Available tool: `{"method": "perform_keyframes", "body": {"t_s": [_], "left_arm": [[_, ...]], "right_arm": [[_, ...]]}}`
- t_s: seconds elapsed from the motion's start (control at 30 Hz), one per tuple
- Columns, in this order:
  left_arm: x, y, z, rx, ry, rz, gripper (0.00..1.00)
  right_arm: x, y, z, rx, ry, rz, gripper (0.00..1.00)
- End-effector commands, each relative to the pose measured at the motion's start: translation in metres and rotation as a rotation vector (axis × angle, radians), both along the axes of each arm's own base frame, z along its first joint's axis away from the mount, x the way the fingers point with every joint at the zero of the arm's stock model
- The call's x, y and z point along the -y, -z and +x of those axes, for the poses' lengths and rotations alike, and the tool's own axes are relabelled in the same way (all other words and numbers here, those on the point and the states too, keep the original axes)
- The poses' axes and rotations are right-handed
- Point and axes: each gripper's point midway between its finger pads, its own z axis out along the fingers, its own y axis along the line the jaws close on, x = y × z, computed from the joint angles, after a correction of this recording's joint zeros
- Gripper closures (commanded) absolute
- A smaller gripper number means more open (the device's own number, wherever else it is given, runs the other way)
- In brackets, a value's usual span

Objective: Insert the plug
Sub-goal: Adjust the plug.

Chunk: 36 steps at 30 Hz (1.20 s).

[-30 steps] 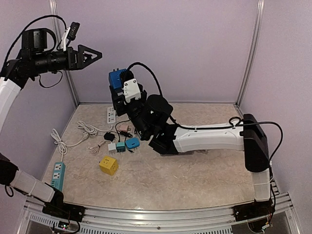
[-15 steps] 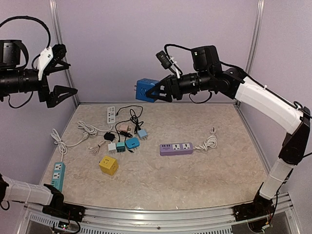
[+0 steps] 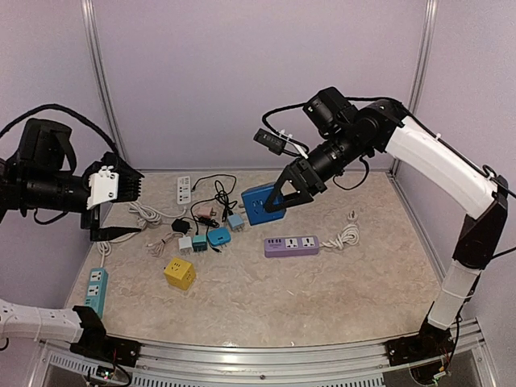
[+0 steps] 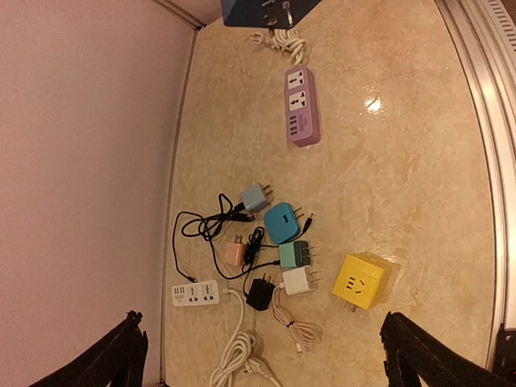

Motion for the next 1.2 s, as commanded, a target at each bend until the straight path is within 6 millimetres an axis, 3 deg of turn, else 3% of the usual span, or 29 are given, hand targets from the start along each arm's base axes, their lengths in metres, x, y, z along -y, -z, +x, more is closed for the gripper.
{"method": "perform_keyframes", "body": {"t_s": [0.0, 0.1, 0.17, 0.3, 0.47, 0.57, 0.67, 0.9, 1.17], "left_arm": [[0.025, -0.006, -0.006, 0.241, 0.106, 0.021, 0.01], [0.062, -0.012, -0.012, 0.306, 0.186, -0.035, 0.01], [0.087, -0.025, -0.015, 0.304, 0.209, -0.118, 0.01], [0.131, -0.049, -0.013, 0.242, 0.226, -0.273, 0.01], [0.18, -0.031, -0.015, 0.236, 0.302, -0.245, 0.01], [0.2, -0.042, -0.005, 0.277, 0.286, -0.271, 0.01], [0.209, -0.06, 0.011, 0.26, 0.223, -0.323, 0.01], [0.223, -0.028, 0.017, 0.163, 0.222, -0.261, 0.02], [0.23, -0.01, 0.014, 0.146, 0.262, -0.2, 0.19]], "right_arm": [[-0.005, -0.014, 0.009, -0.105, 0.121, 0.016, 1.0], [-0.01, -0.024, 0.017, -0.174, 0.221, 0.057, 1.0], [-0.01, -0.028, 0.011, -0.209, 0.226, 0.104, 1.0], [0.008, -0.041, 0.001, -0.118, 0.25, 0.163, 1.0], [0.021, -0.047, 0.005, -0.095, 0.318, 0.178, 1.0], [0.018, -0.042, 0.009, -0.131, 0.342, 0.163, 1.0], [0.022, -0.038, 0.008, -0.103, 0.343, 0.149, 1.0], [0.023, -0.048, -0.002, -0.099, 0.301, 0.21, 1.0], [0.02, -0.052, -0.004, -0.106, 0.282, 0.236, 1.0]]}}
